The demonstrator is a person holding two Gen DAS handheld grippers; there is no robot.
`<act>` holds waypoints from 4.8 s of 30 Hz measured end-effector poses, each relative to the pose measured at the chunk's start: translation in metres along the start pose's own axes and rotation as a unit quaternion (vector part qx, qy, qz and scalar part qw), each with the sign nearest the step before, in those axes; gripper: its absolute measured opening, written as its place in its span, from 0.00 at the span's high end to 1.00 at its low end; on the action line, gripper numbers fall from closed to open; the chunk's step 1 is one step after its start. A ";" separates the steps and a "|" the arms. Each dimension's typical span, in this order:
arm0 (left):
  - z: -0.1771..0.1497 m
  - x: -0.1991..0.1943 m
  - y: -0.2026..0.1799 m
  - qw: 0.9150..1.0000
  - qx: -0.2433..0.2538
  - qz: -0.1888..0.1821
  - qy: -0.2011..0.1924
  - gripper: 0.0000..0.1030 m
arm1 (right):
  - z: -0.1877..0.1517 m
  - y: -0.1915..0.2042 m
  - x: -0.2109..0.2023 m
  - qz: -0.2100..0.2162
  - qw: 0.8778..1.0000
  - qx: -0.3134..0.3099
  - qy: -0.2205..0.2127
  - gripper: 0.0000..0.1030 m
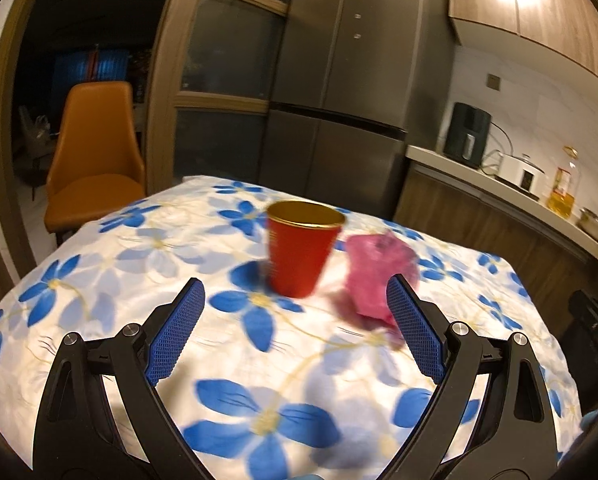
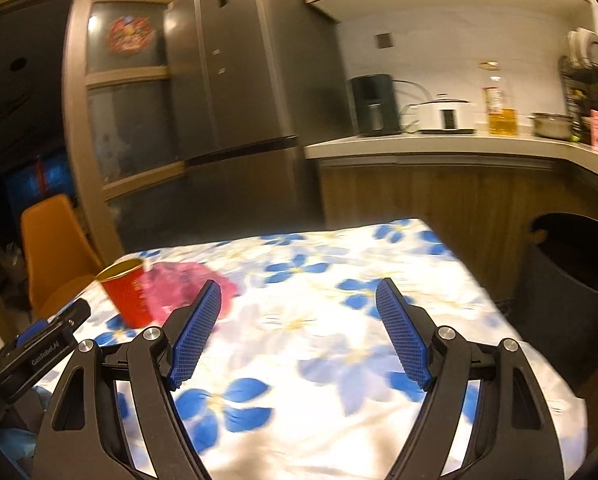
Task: Collect trash
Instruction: 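Grasp the pink plastic bag with the right tool and lift it, then grasp the red paper cup rim with the left tool and lift it, then carry the red cup and pink bag over the black bin with both tools, then open both tools to drop the cup and bag into the bin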
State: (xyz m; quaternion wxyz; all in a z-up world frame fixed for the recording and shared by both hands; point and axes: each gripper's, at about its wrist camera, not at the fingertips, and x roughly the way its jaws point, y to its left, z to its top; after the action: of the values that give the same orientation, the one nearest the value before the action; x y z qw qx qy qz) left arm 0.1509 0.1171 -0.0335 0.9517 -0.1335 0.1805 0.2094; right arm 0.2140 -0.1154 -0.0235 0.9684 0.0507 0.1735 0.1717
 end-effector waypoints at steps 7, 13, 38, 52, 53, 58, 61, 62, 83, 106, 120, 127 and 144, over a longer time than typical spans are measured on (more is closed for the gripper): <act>0.009 0.004 0.032 1.000 -0.016 0.022 -0.005 0.12 | -0.001 0.052 0.043 0.053 0.998 -0.021 0.018 0.24; 0.016 0.007 0.052 0.999 -0.024 0.030 -0.006 0.12 | -0.002 0.089 0.082 0.075 0.996 -0.036 0.035 0.24; 0.063 0.079 0.050 0.999 -0.022 -0.024 0.031 0.12 | -0.015 0.099 0.130 0.072 0.992 -0.029 0.104 0.88; 0.045 0.117 0.042 0.990 -0.001 -0.060 0.126 0.69 | -0.011 0.089 0.100 0.070 0.994 -0.030 0.076 0.88; 0.042 0.115 0.042 0.990 0.001 -0.061 0.131 0.77 | -0.011 0.089 0.098 0.070 0.994 -0.030 0.074 0.88; 0.036 0.102 0.043 0.990 0.003 -0.063 0.129 0.94 | -0.010 0.087 0.089 0.073 0.995 -0.029 0.067 0.88; 0.035 0.092 0.039 0.991 0.011 -0.062 0.115 0.95 | -0.010 0.084 0.083 0.074 0.995 -0.027 0.065 0.89; 0.035 0.089 0.038 0.992 0.013 -0.062 0.112 0.95 | -0.010 0.084 0.081 0.074 0.995 -0.027 0.064 0.89; 0.036 0.028 -0.028 0.991 0.037 -0.101 0.080 0.95 | 0.013 0.022 0.001 0.033 0.999 -0.004 0.002 0.91; 0.008 -0.028 -0.214 0.960 0.109 -0.247 0.068 0.95 | 0.037 -0.133 -0.115 -0.111 0.987 0.056 -0.098 0.91; -0.010 -0.057 -0.354 0.916 0.141 -0.372 0.050 0.95 | 0.051 -0.224 -0.142 -0.198 0.969 0.081 -0.126 0.91; -0.024 -0.050 -0.391 0.906 0.152 -0.390 0.064 0.95 | 0.053 -0.252 -0.136 -0.209 0.966 0.089 -0.122 0.91; -0.043 -0.018 -0.424 0.899 0.142 -0.398 0.118 0.95 | 0.057 -0.283 -0.115 -0.213 0.963 0.121 -0.111 0.73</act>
State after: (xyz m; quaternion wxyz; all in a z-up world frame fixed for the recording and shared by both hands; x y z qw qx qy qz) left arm 0.3129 -0.2747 0.0104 0.9364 -0.0812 0.2508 -0.2315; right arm 0.2221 -0.4223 0.0213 0.9825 0.1477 0.0916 -0.0677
